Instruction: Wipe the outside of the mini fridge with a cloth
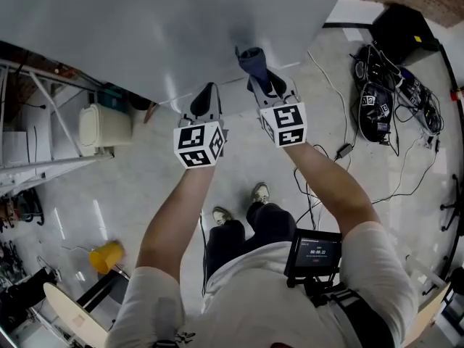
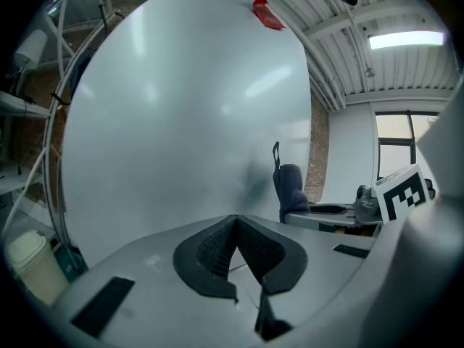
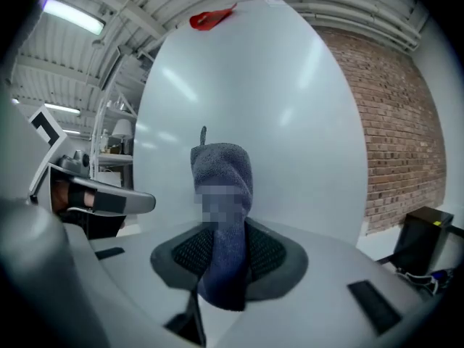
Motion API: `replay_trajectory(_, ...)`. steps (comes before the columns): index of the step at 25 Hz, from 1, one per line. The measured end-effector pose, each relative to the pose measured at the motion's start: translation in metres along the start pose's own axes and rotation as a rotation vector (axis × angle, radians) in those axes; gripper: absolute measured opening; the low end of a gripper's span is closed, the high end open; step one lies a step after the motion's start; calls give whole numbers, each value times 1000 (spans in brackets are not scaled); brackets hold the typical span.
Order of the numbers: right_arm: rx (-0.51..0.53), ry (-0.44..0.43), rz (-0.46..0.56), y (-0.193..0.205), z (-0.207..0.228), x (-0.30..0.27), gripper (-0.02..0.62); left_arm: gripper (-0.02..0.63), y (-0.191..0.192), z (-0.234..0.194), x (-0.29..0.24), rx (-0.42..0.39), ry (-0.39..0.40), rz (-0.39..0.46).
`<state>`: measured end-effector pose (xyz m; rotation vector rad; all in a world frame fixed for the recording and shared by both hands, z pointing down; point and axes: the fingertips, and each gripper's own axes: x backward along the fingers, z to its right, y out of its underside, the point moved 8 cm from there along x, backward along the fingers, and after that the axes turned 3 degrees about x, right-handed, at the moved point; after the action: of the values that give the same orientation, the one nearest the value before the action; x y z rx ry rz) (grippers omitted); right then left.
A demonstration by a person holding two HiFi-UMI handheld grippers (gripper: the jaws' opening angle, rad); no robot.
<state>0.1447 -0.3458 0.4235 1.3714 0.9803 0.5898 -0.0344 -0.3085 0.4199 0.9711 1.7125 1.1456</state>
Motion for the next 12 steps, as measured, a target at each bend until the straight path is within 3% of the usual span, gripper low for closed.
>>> replay_trajectory(6,-1,-127,4,42,-99,-24,110,3,45,-61,49,-9,-84,12)
replay_trajectory(12,13,-238,57,85,-178,-61,110,3,92,-125,76,-25,-164,78)
